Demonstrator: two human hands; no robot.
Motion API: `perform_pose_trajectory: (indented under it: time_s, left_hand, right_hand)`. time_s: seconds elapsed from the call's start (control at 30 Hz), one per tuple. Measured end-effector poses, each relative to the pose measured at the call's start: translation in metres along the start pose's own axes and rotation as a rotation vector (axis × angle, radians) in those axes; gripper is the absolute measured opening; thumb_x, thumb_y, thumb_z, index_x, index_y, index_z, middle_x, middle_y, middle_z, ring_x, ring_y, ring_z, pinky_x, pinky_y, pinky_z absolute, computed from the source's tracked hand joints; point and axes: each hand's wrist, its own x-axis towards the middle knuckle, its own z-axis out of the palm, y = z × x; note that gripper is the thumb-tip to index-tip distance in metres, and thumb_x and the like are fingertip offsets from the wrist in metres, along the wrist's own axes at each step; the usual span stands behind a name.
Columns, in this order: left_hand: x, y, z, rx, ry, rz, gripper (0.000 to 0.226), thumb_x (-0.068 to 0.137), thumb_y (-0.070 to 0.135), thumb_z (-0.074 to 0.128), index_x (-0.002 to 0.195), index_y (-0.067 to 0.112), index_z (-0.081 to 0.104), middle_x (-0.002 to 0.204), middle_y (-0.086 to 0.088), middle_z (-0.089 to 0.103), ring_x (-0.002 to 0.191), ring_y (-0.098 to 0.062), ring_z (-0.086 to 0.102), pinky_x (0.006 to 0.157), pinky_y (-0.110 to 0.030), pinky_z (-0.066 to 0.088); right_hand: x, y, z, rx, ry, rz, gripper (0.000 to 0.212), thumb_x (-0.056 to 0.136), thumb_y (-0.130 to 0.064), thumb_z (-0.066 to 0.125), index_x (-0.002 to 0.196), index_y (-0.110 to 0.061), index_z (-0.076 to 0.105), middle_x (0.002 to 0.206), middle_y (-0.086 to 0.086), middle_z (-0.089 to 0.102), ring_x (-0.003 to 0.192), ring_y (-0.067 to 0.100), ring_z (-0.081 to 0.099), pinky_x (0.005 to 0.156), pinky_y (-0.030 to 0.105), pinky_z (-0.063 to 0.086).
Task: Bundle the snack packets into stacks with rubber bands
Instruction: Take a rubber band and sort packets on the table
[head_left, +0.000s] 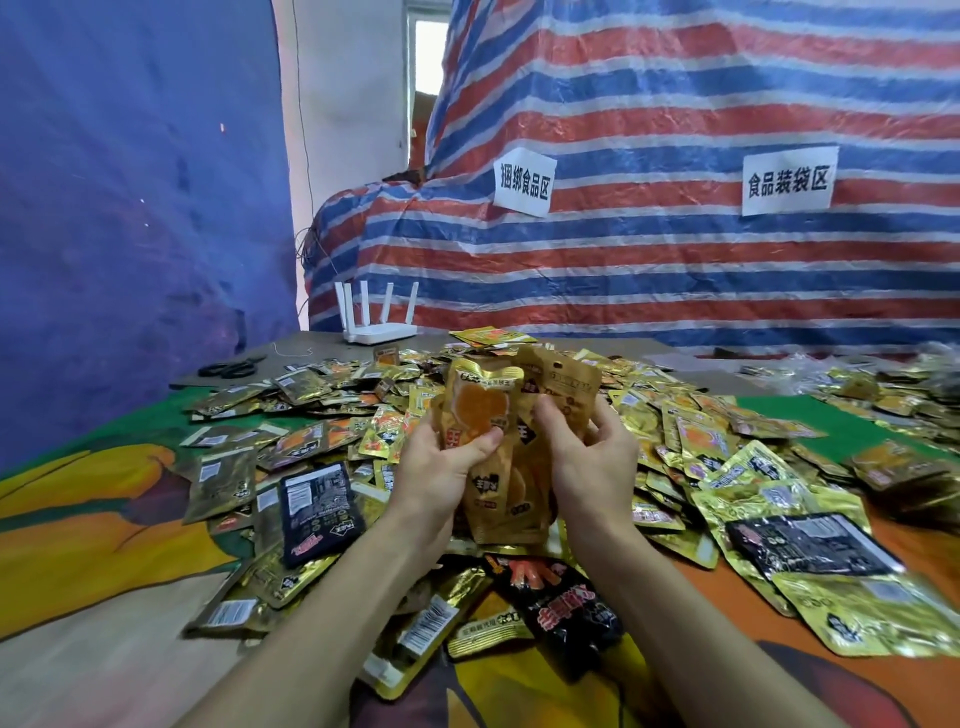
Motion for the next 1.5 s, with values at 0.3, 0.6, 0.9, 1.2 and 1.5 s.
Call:
perform_pose_trajectory:
  time_s: [0.3, 0.6, 0.9, 1.2, 1.5]
  left_hand:
    - [0.005, 0.005, -0.009, -0.202, 0.204, -0.114, 0.042, 0.085, 0.010, 0.074, 0.124, 0.011, 0.057, 0.095, -0.011, 0.077, 0.093, -0.031, 0.072, 0.070, -0.045, 0.059]
    - [0.001, 0.005, -0.004, -0.021, 0.225, 0.257, 0.042, 0.078, 0.005, 0.081, 0.110, 0.024, 0.061, 0.100, -0.005, 0.076, 0.091, -0.025, 0.074, 0.074, -0.041, 0.061]
    - [-0.012, -0.015, 0.003, 0.448, -0.118, 0.172, 0.041, 0.086, 0.012, 0.067, 0.116, 0.036, 0.054, 0.103, 0.006, 0.068, 0.096, -0.010, 0.067, 0.076, -0.025, 0.057]
    - [-0.029, -0.006, 0.013, 0.476, -0.281, 0.162, 0.042, 0.093, 0.010, 0.066, 0.118, 0.030, 0.040, 0.098, 0.003, 0.069, 0.088, -0.004, 0.069, 0.072, -0.018, 0.053]
    - [-0.033, -0.003, 0.019, 0.622, -0.292, 0.278, 0.043, 0.065, 0.024, 0.077, 0.107, 0.027, 0.065, 0.090, 0.015, 0.073, 0.082, -0.001, 0.068, 0.071, -0.015, 0.050]
  right_hand:
    - [0.040, 0.005, -0.022, -0.639, 0.044, 0.027, 0.056, 0.097, -0.009, 0.058, 0.148, -0.008, 0.038, 0.141, 0.017, 0.042, 0.117, 0.026, 0.050, 0.084, 0.033, 0.054]
    - [-0.009, 0.000, 0.016, -0.162, -0.431, -0.003, 0.038, 0.101, -0.044, 0.044, 0.127, -0.021, 0.060, 0.117, 0.002, 0.069, 0.101, 0.012, 0.070, 0.089, 0.038, 0.060]
    - [-0.016, 0.009, 0.007, 0.101, -0.125, 0.070, 0.033, 0.086, -0.033, 0.043, 0.097, -0.006, 0.060, 0.088, 0.009, 0.068, 0.080, 0.017, 0.066, 0.064, 0.028, 0.056]
    - [-0.019, -0.003, 0.006, -0.045, -0.025, 0.022, 0.087, 0.073, -0.077, 0.052, 0.131, -0.012, 0.060, 0.118, 0.003, 0.068, 0.108, 0.013, 0.067, 0.091, 0.031, 0.056]
    - [-0.015, -0.008, 0.002, 0.118, -0.110, 0.071, 0.042, 0.078, -0.047, 0.056, 0.070, -0.007, 0.064, 0.066, 0.003, 0.060, 0.061, 0.014, 0.058, 0.052, 0.026, 0.047]
